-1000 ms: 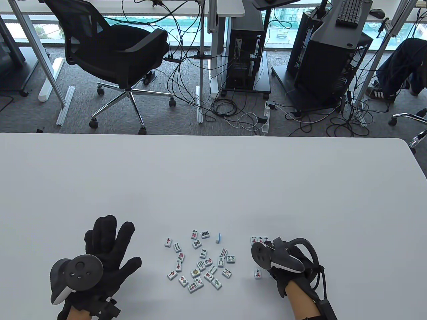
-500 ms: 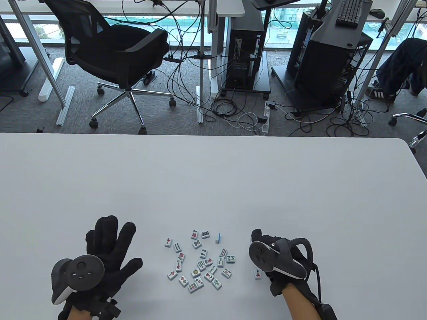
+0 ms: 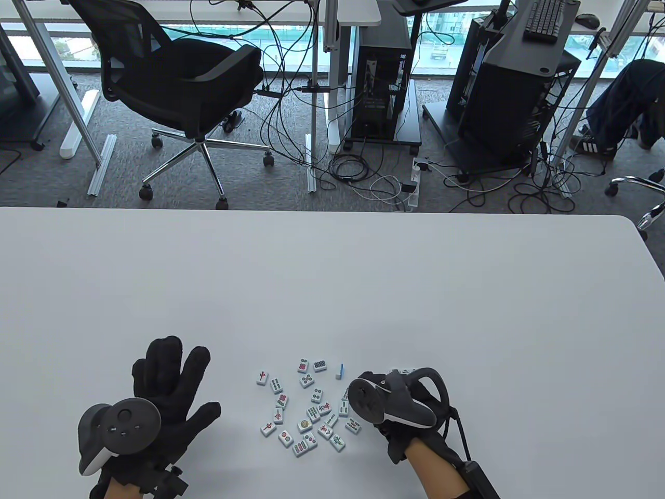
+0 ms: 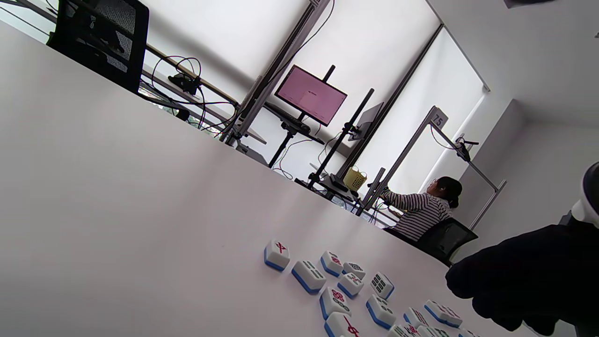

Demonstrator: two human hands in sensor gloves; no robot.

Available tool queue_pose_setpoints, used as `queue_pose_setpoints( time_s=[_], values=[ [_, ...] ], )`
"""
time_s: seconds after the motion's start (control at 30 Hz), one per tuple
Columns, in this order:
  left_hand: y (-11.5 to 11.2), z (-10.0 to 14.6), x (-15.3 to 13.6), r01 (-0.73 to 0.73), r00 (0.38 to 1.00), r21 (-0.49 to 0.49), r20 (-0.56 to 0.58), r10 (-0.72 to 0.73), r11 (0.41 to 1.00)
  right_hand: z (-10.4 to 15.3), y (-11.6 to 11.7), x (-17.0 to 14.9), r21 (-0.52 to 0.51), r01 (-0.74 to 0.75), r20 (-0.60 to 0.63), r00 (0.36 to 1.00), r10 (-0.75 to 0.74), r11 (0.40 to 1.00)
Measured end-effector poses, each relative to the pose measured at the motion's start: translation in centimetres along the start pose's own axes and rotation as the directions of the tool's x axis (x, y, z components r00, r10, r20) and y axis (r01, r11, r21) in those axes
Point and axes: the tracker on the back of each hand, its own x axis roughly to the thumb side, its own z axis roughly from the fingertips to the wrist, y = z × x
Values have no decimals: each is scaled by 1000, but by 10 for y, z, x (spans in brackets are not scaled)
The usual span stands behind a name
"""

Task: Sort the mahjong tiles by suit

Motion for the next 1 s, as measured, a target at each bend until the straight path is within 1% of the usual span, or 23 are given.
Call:
queue_pose_setpoints(
  time_s=[0.13,0.27,0.4,0.47,0.63,0.73,0.8,1.0],
  values=[
    [0,0,0,1,1000,-1,1,-1,1000,-10,5,7,-22,-5,-32,999,4,1000],
    [0,0,0,3,1000,-3,1,-3,1000,-30,11,3,-27,32,-159,987,-36,999],
    [1,1,0,-1,1000,1,2,1,1000,-53,18,-1,15,111,-270,957,-103,994],
    [1,1,0,-4,1000,5,3,4,1000,-62,21,-1,26,142,-306,944,-127,990],
    [2,1,0,-10,1000,11,3,10,1000,-80,29,3,96,162,-367,923,-116,982],
    [3,1,0,-15,1000,15,5,15,1000,-84,33,4,139,188,-380,917,-123,972],
    [3,1,-1,-17,1000,17,5,17,1000,-85,34,2,141,217,-385,911,-148,966],
    [3,2,-1,-13,1000,12,7,13,1000,-85,33,-5,196,291,-407,893,-192,936]
  ],
)
